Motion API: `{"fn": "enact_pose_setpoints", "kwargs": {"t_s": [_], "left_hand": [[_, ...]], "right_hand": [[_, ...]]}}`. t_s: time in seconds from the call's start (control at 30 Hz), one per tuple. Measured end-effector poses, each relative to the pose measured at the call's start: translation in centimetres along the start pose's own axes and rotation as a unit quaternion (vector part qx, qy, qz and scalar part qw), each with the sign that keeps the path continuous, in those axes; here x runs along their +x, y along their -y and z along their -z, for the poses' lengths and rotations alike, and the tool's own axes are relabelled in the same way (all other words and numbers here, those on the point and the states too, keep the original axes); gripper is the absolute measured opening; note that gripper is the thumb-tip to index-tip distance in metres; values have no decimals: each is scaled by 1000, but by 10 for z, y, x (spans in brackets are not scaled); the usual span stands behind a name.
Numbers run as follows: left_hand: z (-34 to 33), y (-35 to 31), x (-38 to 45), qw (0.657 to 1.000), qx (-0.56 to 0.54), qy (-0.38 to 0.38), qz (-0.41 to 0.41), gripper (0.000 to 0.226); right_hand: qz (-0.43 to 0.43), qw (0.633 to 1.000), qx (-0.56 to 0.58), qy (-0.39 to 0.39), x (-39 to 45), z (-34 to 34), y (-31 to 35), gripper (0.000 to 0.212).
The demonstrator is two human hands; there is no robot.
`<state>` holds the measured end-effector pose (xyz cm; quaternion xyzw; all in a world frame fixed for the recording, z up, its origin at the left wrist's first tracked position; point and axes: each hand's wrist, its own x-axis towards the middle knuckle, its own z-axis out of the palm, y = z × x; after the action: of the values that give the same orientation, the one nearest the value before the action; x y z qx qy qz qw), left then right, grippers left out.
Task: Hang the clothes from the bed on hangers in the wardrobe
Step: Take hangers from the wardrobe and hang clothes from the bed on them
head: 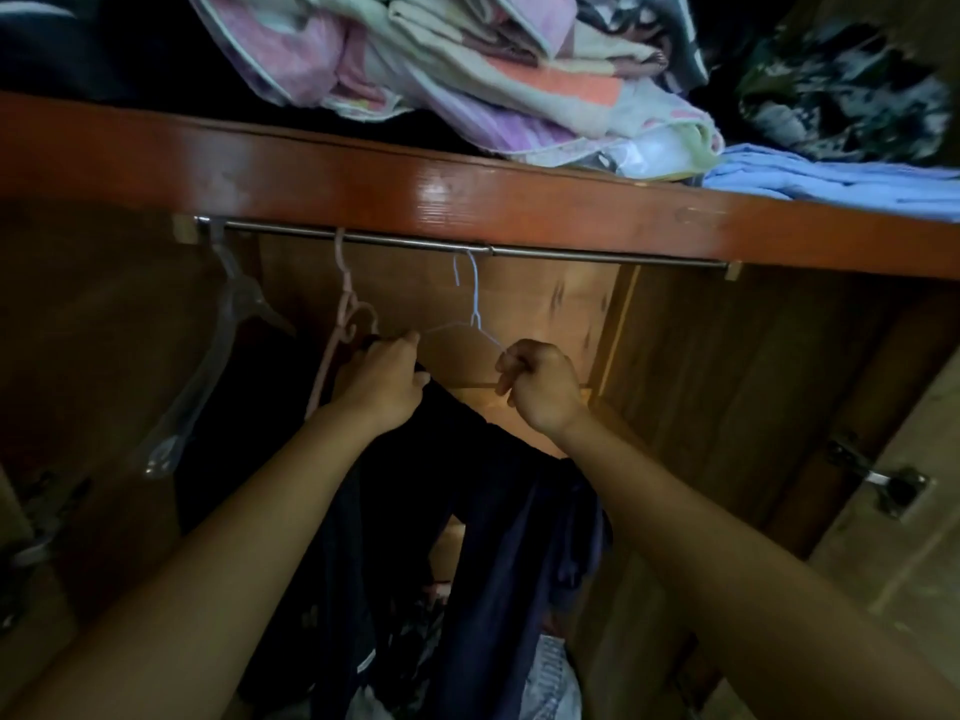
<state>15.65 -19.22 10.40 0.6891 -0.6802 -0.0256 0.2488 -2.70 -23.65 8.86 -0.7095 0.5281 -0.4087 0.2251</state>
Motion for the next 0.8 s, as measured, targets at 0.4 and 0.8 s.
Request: {"fn": "enact_pose_setpoints", "kwargs": {"t_s": [0.4, 0.8], "left_hand": [[-63, -52, -9, 979, -178, 17, -97, 36], [-91, -161, -79, 880, -434, 69, -179, 18]], "right_hand": [[59, 994, -77, -47, -87, 96, -49, 29], [-22, 973, -121, -197, -198, 213, -71, 7]]}}
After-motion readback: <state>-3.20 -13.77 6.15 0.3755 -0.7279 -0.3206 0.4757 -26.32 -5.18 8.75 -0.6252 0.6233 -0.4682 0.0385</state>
